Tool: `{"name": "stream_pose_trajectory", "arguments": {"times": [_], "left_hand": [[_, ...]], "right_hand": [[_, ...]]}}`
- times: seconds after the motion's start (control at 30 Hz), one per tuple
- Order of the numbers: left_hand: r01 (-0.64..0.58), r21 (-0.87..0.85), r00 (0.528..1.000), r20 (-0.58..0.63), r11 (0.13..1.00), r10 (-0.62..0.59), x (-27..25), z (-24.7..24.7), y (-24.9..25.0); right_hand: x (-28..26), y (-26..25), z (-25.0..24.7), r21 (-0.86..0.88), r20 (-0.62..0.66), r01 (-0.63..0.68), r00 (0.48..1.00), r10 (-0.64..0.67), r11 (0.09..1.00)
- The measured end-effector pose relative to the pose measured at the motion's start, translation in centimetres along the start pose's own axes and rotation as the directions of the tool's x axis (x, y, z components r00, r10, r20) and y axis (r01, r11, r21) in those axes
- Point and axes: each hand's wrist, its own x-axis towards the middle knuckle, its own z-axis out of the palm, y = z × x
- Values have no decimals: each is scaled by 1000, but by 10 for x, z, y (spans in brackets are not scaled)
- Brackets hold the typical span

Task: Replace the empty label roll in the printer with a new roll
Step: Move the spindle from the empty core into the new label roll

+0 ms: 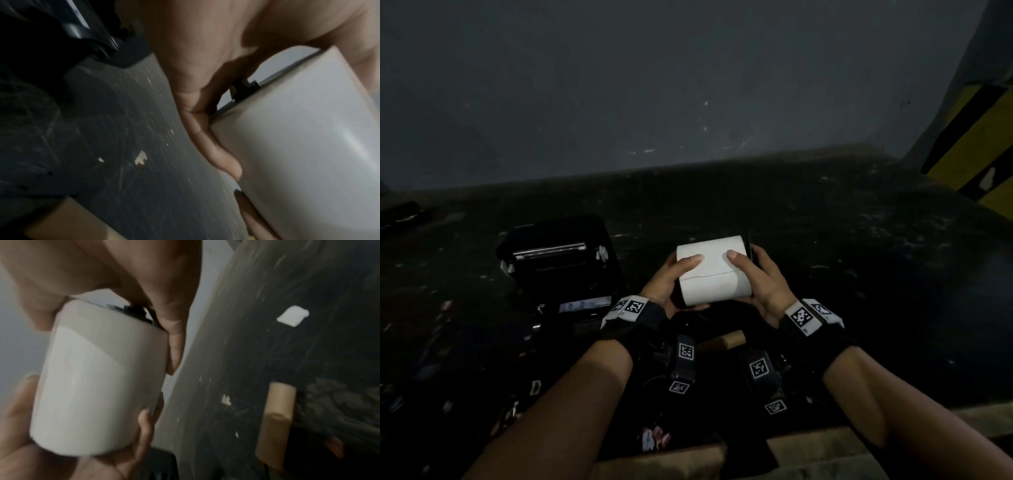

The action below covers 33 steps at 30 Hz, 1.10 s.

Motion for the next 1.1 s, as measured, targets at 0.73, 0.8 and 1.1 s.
{"name": "stream_pose_trajectory", "arguments": {"times": [0.73,0.8,1.1], "left_hand": [[214,972,955,-228,-94,-188,31,-52,-138],[206,972,963,-222,-114,-154,31,-54,-141],[222,967,974,-225,-122,-12,36,-52,-133]], "right_hand": [[9,52,-82,106,-167,-175,967,191,979],[9,55,-84,101,-162,-184,967,198,978],[15,60,-83,98,-159,-215,960,229,972]]}}
